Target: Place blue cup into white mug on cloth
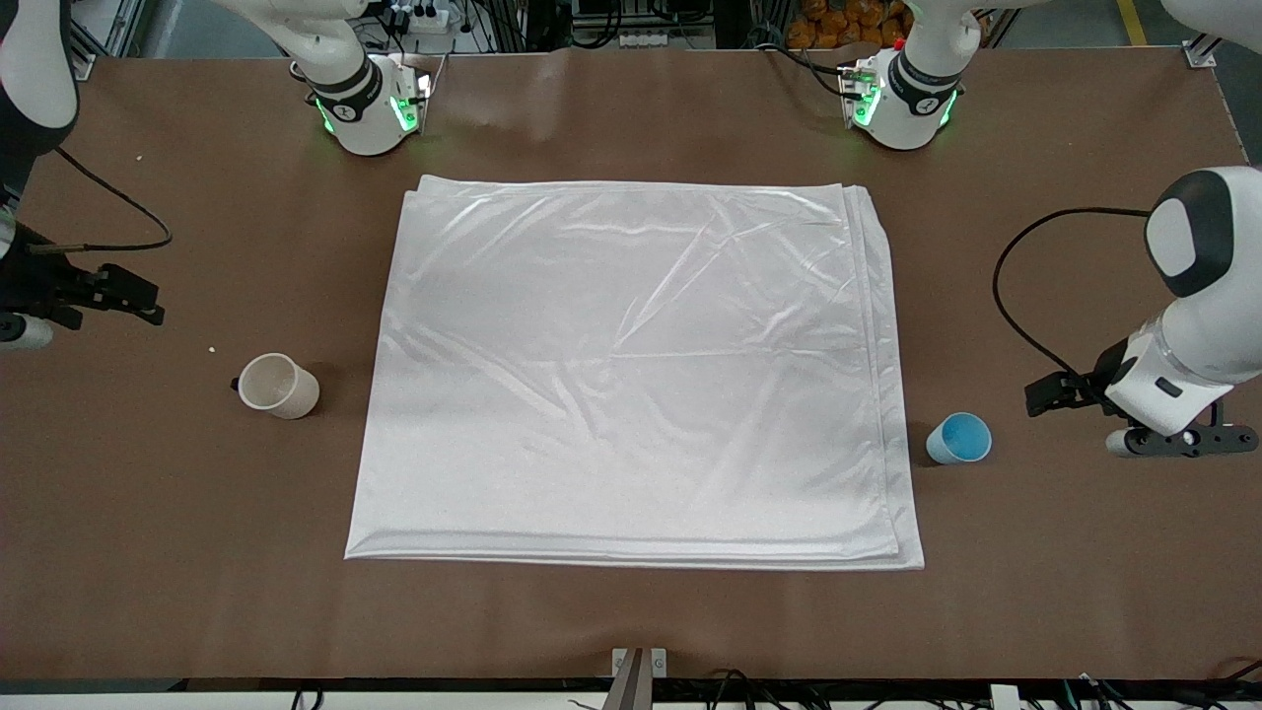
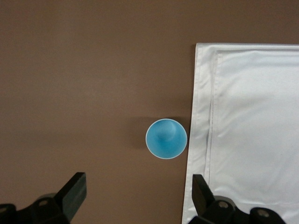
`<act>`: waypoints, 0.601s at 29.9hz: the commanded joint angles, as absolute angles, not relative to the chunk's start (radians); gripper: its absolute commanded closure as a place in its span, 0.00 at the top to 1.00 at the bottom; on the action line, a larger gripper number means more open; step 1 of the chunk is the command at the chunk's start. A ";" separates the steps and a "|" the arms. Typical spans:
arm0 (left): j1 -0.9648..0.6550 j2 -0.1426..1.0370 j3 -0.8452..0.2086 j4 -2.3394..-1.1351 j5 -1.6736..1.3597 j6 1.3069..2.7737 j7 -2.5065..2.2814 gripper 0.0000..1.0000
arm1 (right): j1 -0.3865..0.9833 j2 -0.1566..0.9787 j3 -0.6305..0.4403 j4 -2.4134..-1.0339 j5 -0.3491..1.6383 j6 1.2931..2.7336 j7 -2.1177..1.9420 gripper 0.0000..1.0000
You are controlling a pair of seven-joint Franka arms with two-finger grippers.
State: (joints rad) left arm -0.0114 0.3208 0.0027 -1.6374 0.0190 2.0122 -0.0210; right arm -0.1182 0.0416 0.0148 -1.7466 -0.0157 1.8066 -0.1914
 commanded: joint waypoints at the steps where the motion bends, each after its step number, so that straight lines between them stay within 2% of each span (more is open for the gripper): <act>1: -0.008 0.367 -0.002 -1.647 0.044 2.068 -0.021 1.00 | -0.132 0.038 0.020 -1.816 -0.012 1.862 -0.336 1.00; 9: -0.018 0.406 -0.003 -1.713 0.075 2.187 -0.023 1.00 | -0.140 0.072 0.020 -1.864 -0.012 1.916 -0.495 1.00; 14: -0.011 0.437 -0.005 -1.752 0.075 2.269 -0.023 1.00 | -0.141 0.075 0.020 -1.949 -0.012 1.983 -0.619 1.00; 18: -0.011 0.468 -0.005 -1.759 0.072 2.278 -0.023 1.00 | -0.140 0.077 0.020 -2.026 -0.012 2.074 -0.707 1.00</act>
